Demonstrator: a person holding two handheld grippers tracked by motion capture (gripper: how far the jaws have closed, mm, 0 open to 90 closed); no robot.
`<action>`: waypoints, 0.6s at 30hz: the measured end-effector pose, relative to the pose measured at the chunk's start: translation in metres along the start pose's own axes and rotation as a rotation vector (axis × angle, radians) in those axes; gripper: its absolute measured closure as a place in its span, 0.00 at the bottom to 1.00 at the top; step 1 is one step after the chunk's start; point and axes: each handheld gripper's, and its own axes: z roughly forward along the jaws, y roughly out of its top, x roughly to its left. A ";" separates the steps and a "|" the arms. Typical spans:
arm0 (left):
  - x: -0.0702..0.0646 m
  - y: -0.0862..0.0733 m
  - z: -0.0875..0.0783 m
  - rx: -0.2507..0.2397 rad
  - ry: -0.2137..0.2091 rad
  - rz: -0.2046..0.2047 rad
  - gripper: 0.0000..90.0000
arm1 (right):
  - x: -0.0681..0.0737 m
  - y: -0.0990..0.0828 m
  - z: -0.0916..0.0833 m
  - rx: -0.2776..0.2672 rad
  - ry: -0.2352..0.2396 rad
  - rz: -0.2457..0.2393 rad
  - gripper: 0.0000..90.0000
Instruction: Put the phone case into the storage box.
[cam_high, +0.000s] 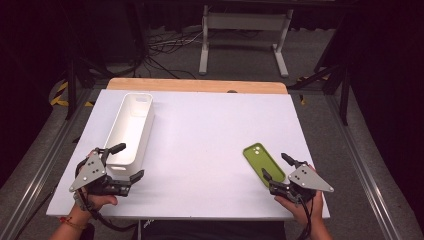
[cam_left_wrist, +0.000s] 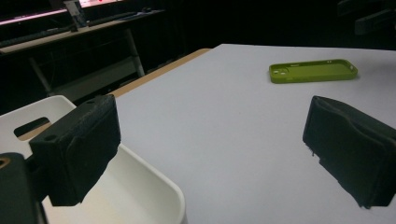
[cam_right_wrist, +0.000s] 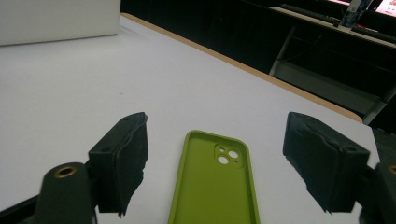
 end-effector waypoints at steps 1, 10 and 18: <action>-0.001 0.000 0.000 0.005 -0.001 0.003 0.06 | -0.001 0.000 0.001 0.007 0.001 -0.003 0.27; -0.003 -0.003 -0.002 0.014 -0.013 -0.006 0.05 | -0.006 0.003 0.010 0.072 0.012 0.010 0.27; -0.007 -0.007 -0.001 0.042 -0.023 -0.008 0.05 | -0.020 0.014 0.026 0.175 0.060 0.032 0.26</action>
